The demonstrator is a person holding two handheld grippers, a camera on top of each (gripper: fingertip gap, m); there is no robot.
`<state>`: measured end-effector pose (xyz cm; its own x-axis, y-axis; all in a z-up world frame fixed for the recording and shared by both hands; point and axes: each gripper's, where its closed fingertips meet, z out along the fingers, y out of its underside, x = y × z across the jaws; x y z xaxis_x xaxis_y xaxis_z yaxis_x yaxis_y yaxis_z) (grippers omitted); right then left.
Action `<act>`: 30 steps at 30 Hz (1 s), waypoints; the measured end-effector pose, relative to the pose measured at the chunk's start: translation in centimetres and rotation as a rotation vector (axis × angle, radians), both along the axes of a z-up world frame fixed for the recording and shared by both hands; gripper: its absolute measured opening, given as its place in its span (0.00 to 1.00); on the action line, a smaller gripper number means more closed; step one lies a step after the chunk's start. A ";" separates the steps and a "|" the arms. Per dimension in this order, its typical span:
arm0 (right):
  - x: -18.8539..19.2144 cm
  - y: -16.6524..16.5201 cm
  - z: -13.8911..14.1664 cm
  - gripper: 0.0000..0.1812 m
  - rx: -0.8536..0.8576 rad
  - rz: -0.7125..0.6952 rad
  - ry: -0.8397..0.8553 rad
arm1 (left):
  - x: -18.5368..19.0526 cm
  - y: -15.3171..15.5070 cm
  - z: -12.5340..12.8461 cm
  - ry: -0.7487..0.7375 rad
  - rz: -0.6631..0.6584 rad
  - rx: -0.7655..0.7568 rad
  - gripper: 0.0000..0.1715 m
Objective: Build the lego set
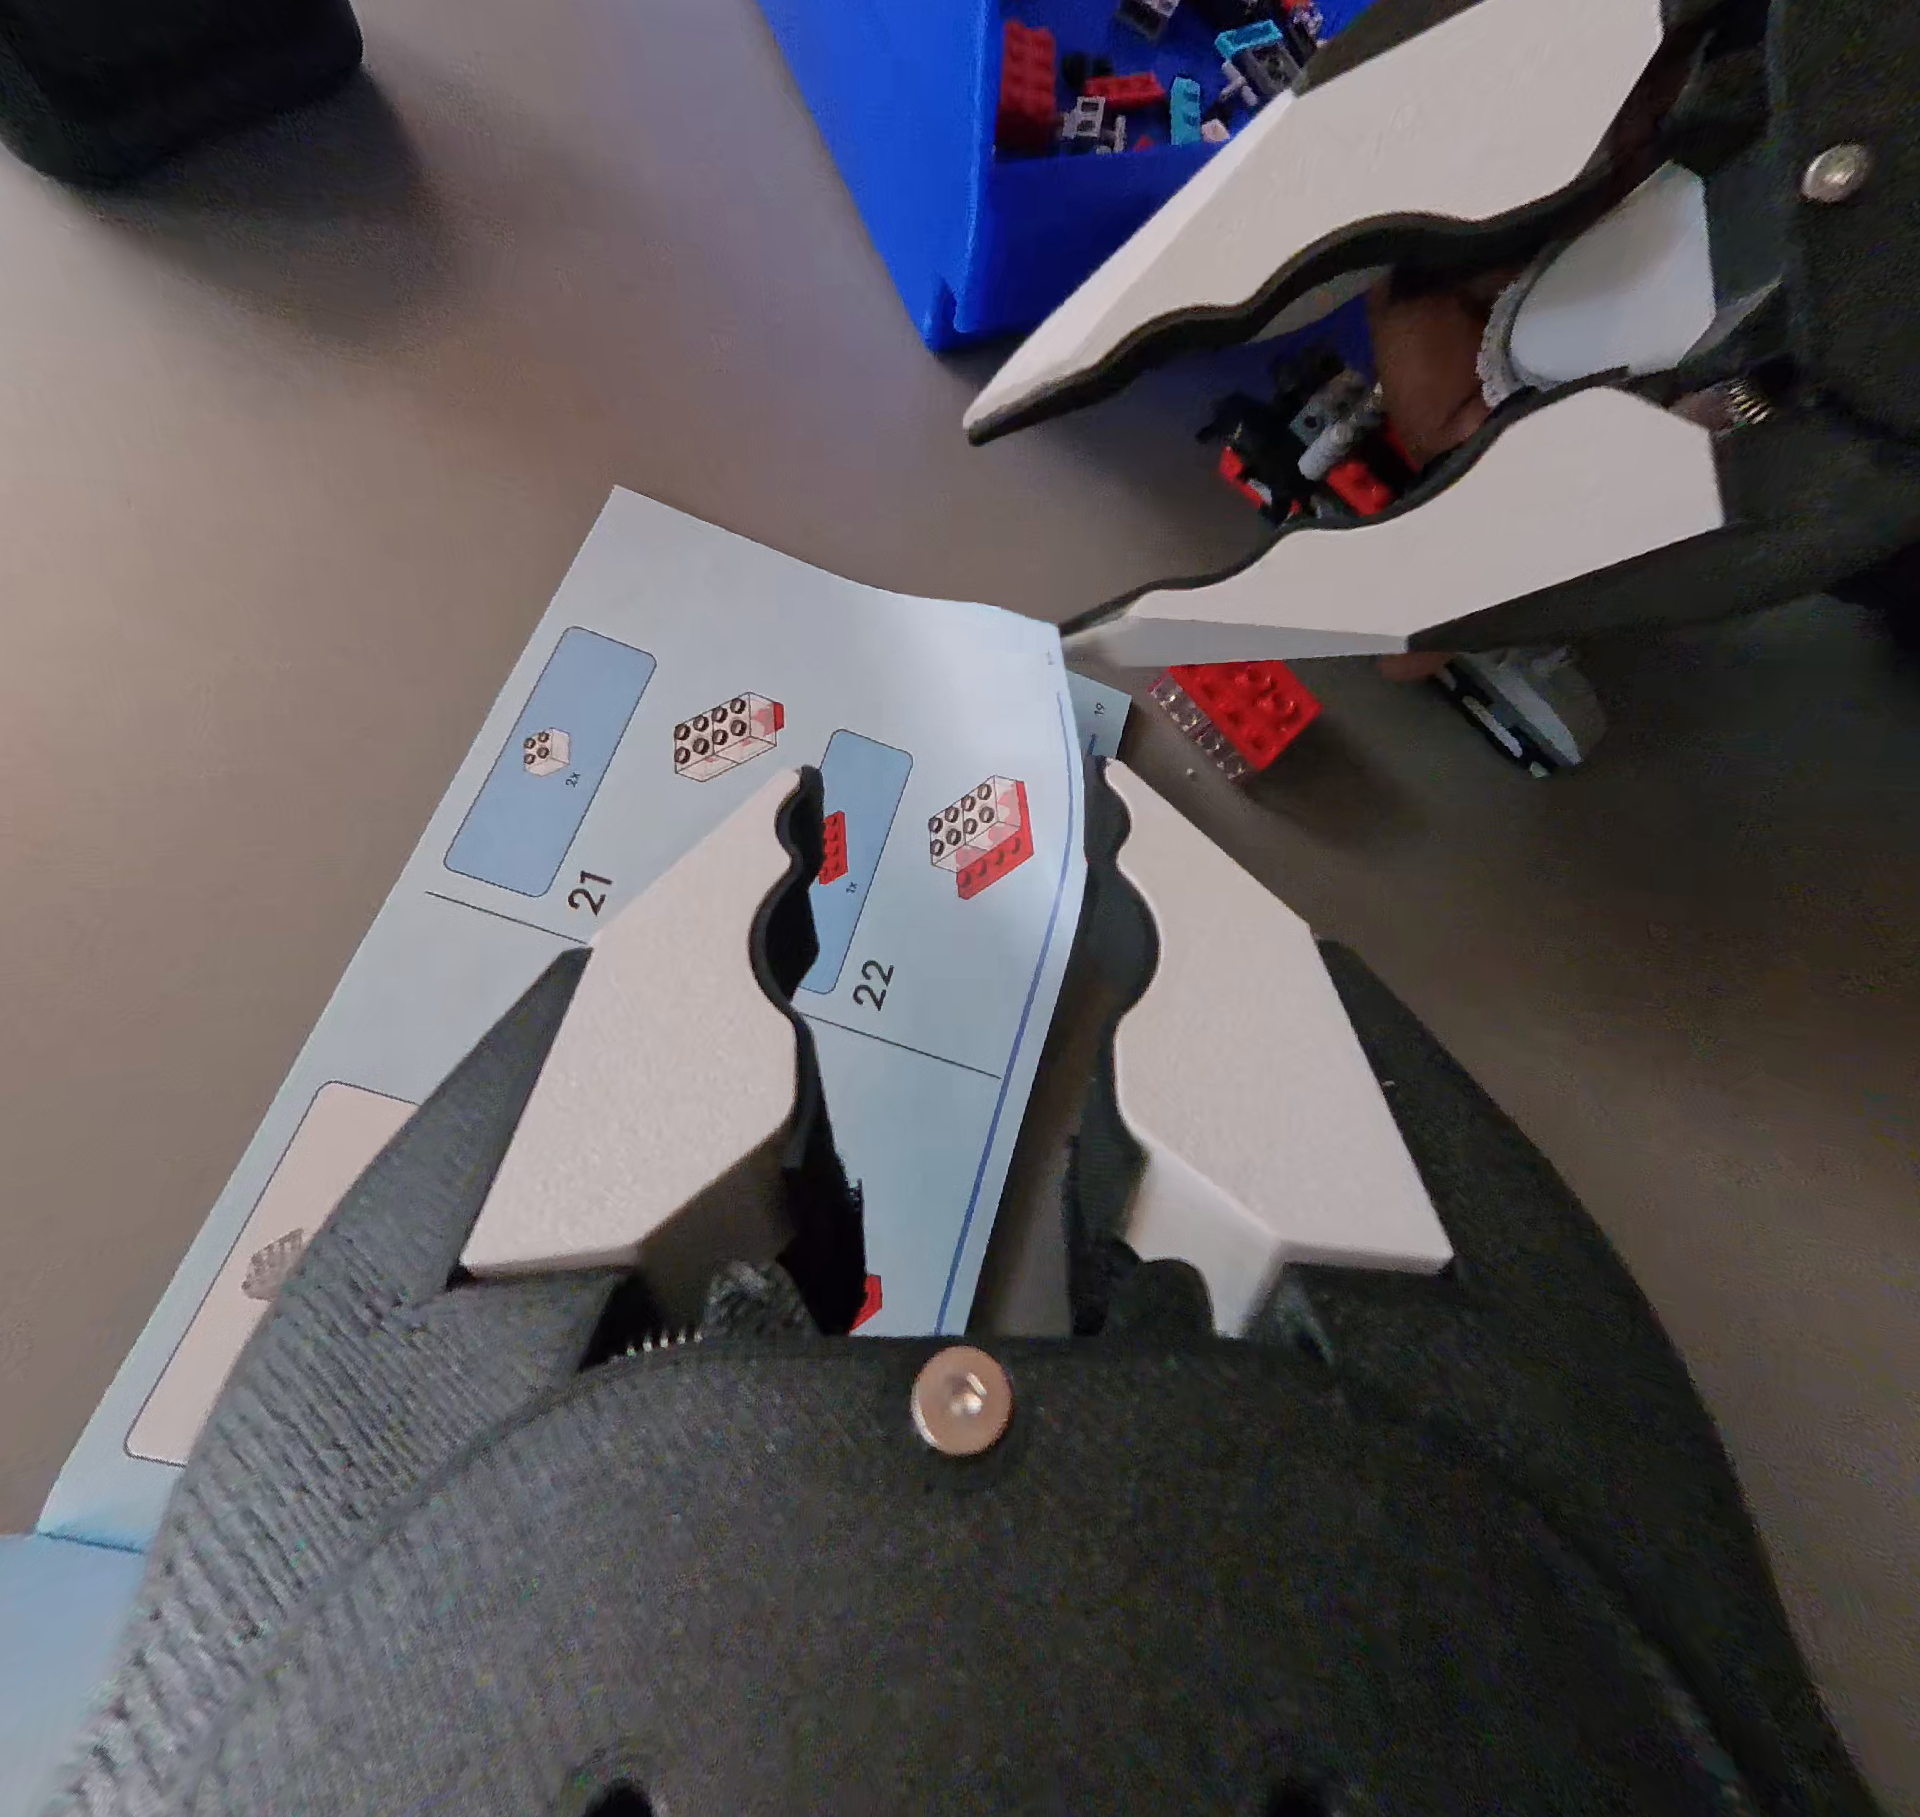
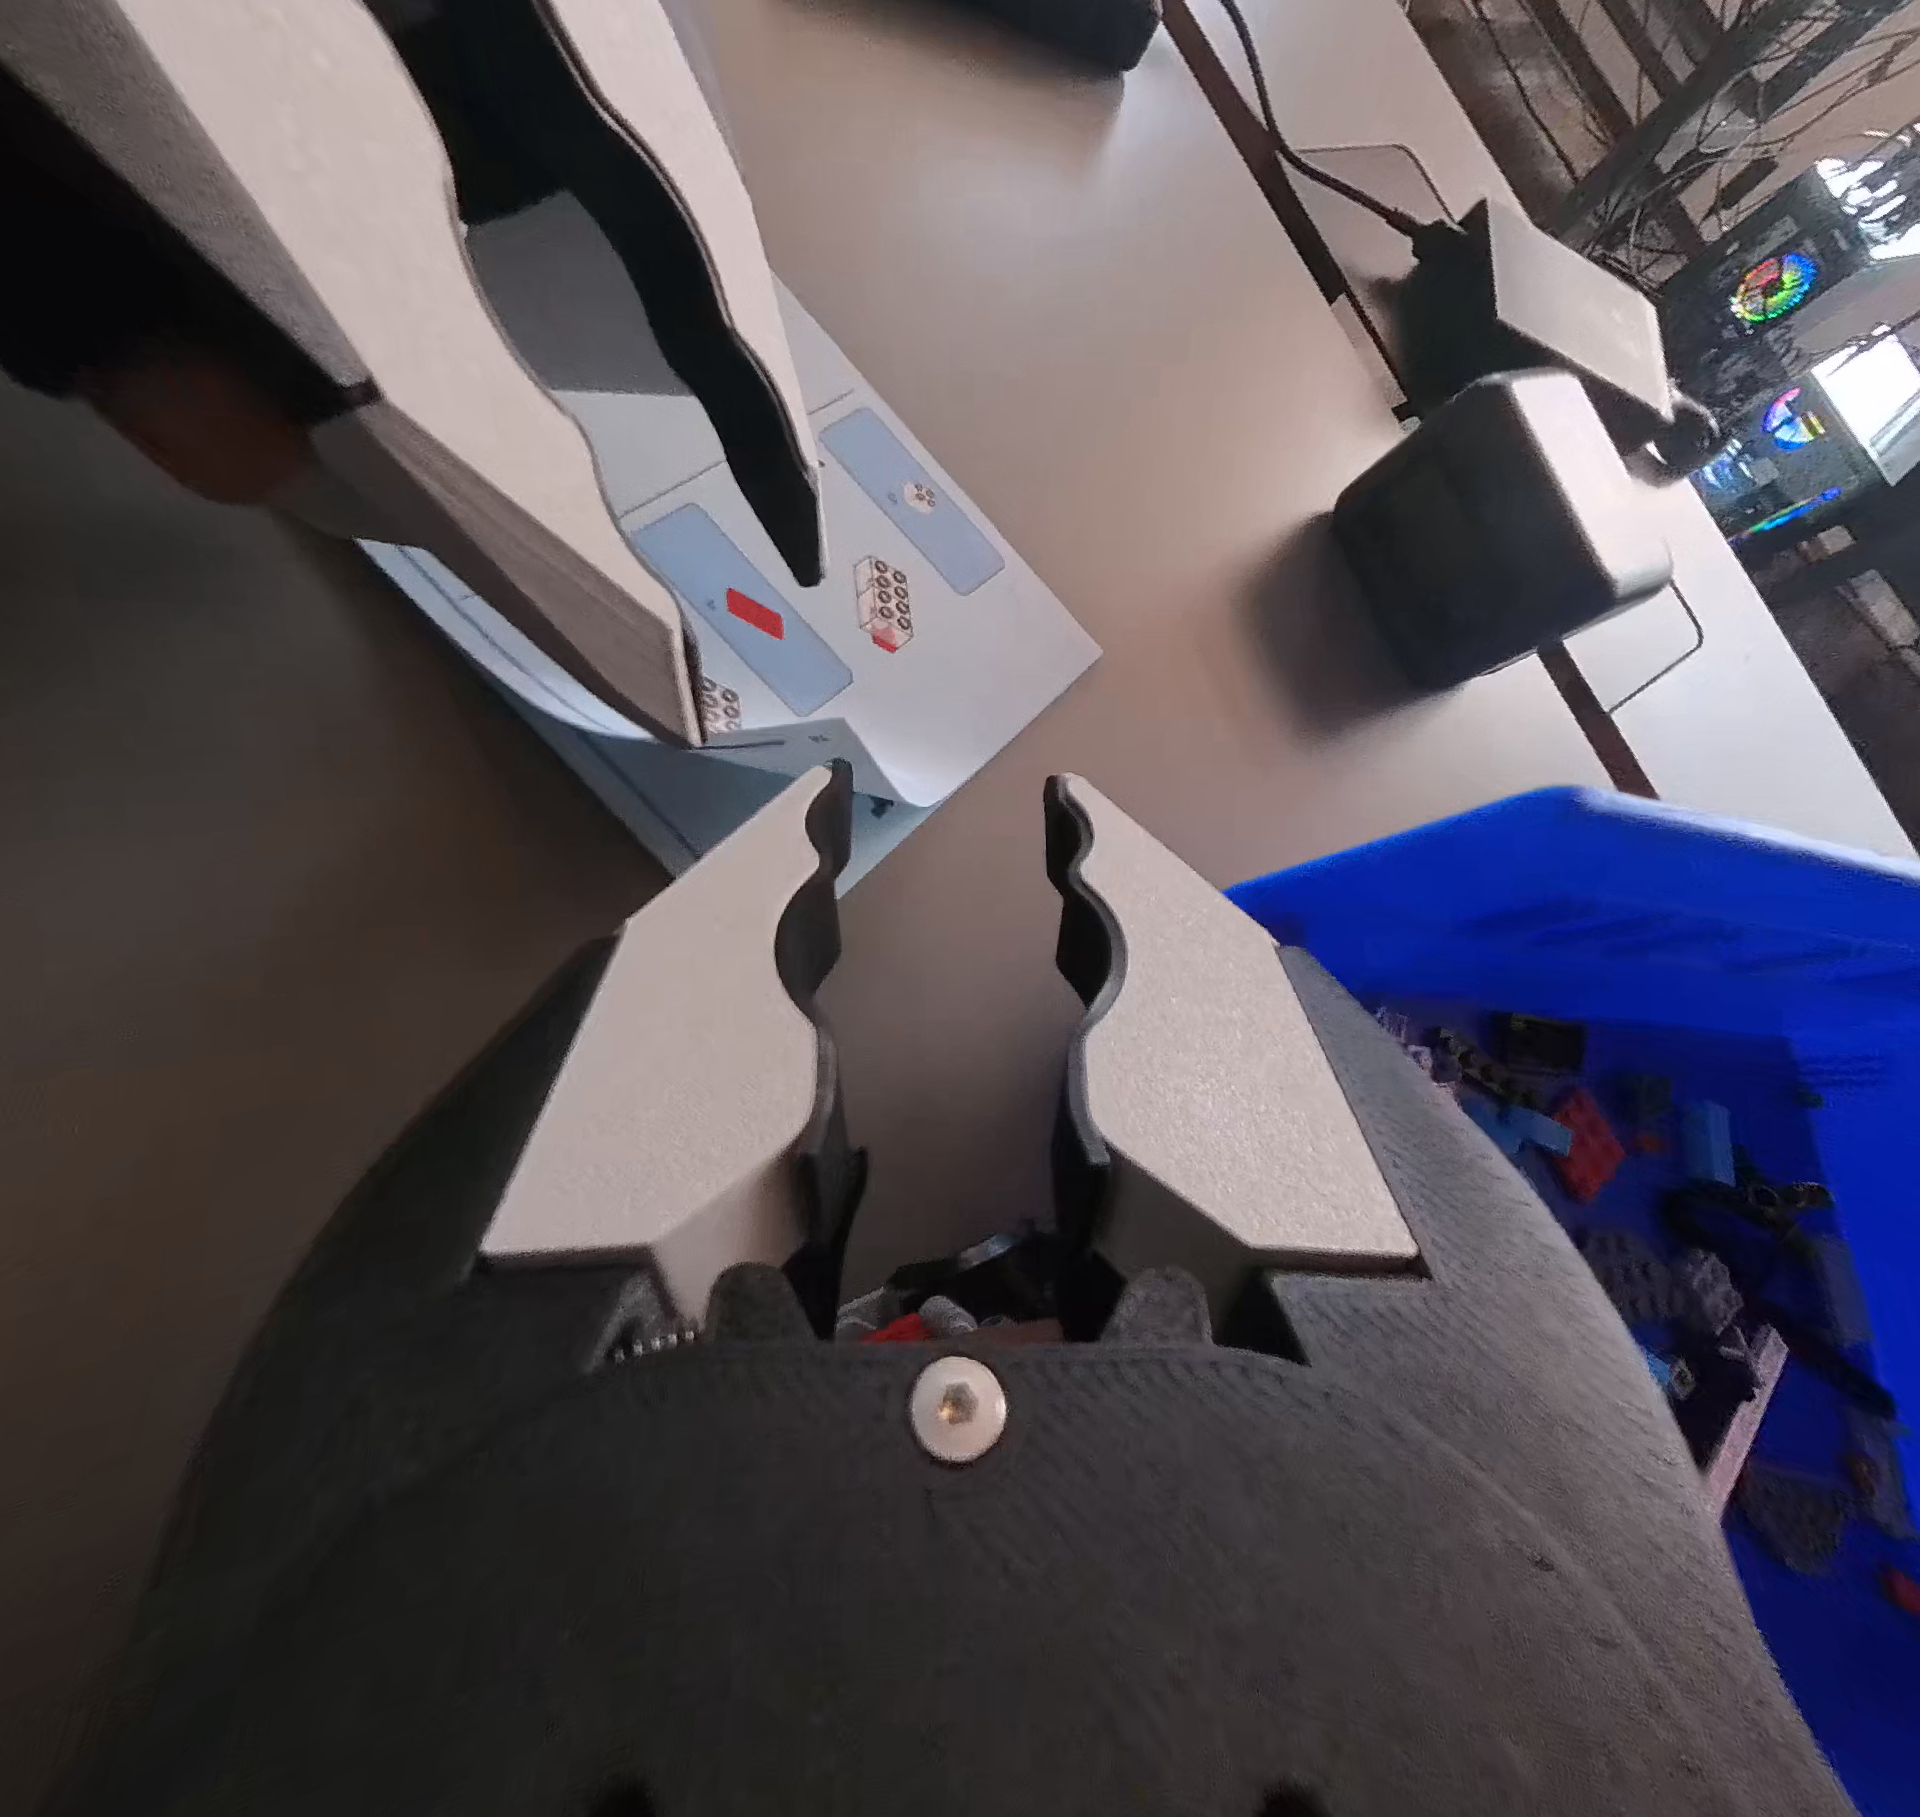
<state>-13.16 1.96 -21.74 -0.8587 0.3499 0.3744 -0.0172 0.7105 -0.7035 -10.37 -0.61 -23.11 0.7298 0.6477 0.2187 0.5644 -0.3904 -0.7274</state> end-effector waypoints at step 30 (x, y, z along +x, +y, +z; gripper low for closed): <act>-0.6 -1.6 2.0 0.21 -0.063 -0.103 0.051 | -0.4 -1.6 3.0 0.038 0.122 0.183 0.07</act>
<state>-13.80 0.34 -19.77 -0.7975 0.4597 0.3906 0.0171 0.6644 -0.7472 -10.77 -2.18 -20.16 0.6582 0.6838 0.3150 0.5705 -0.1800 -0.8013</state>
